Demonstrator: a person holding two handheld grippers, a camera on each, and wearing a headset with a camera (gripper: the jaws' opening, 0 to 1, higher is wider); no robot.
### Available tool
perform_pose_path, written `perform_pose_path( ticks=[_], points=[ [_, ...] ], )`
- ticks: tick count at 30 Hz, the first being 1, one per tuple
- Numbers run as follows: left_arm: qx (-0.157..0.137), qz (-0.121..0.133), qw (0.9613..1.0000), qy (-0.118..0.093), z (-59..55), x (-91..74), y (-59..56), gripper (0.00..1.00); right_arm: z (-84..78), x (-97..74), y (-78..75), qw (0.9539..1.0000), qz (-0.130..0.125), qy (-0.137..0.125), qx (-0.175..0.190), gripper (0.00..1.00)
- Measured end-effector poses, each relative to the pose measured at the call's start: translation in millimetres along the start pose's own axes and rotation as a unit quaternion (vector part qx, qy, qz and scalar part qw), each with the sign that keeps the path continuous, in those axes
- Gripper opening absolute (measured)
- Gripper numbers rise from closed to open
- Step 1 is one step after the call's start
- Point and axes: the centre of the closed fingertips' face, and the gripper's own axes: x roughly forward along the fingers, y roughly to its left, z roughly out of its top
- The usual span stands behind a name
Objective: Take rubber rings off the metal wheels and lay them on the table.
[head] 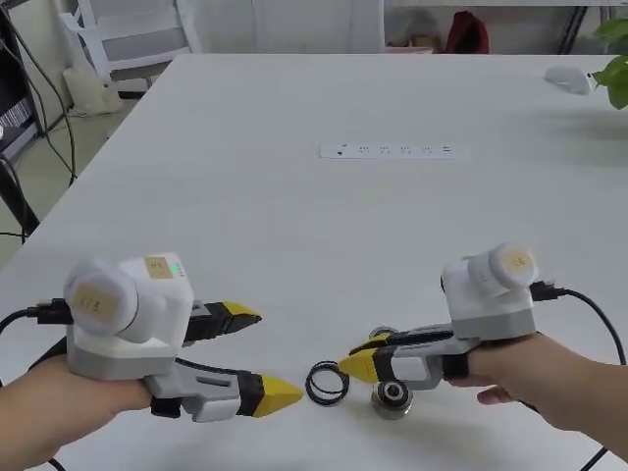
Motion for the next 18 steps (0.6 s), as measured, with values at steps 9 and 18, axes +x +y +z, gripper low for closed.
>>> perform_pose_path(
  ticks=[9,18],
  points=[
    [-0.001,0.007,0.9999,-0.015,14.6,-4.9,4.2,0.63,28.7,-18.7,3.4,0.9986,-0.009,-0.046,-0.025,0.24],
    [0.003,0.015,0.9995,-0.029,29.9,-10.7,2.7,0.65,44.4,-45.2,2.5,0.9955,-0.029,-0.080,-0.042,0.33]
  ],
)
